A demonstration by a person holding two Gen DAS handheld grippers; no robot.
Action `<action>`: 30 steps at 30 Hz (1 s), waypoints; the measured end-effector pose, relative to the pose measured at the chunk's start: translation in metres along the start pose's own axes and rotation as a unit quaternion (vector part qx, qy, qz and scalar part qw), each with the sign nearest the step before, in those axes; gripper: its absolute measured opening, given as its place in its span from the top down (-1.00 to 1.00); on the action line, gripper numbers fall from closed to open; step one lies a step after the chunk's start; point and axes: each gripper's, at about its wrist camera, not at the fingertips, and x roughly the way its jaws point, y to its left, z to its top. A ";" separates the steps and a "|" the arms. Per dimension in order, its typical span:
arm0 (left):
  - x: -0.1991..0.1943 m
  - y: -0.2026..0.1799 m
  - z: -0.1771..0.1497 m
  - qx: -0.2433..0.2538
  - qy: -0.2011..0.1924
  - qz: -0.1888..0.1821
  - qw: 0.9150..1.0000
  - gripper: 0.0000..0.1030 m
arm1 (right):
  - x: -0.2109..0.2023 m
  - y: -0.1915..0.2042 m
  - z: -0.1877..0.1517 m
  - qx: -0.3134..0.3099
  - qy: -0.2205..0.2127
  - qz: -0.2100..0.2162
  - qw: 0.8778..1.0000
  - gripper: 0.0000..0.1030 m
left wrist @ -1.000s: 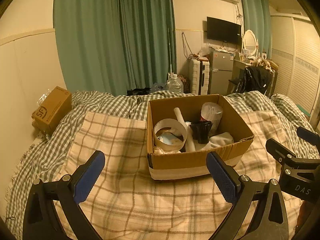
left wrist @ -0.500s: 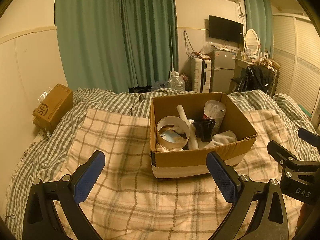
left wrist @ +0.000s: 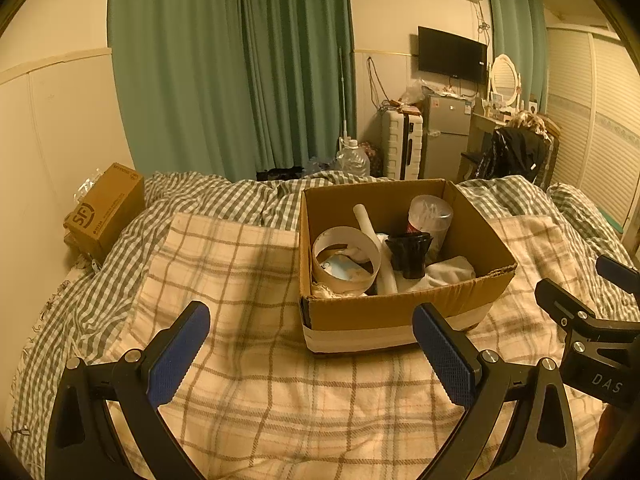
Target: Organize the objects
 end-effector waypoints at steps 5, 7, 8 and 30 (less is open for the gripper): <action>0.000 0.000 0.000 0.000 0.000 0.000 1.000 -1.00 | 0.001 0.001 0.000 -0.001 0.002 0.000 1.000 -0.99; 0.000 0.000 0.000 0.001 0.000 0.000 1.000 -1.00 | 0.001 0.001 -0.001 -0.001 0.002 0.000 1.000 -0.99; 0.001 0.000 0.000 0.002 0.001 -0.001 1.000 -1.00 | 0.001 0.001 0.000 -0.001 0.002 0.000 1.000 -0.99; 0.001 0.000 0.000 -0.003 0.007 0.010 1.000 -1.00 | 0.004 0.001 -0.004 0.003 0.007 0.001 1.000 -0.99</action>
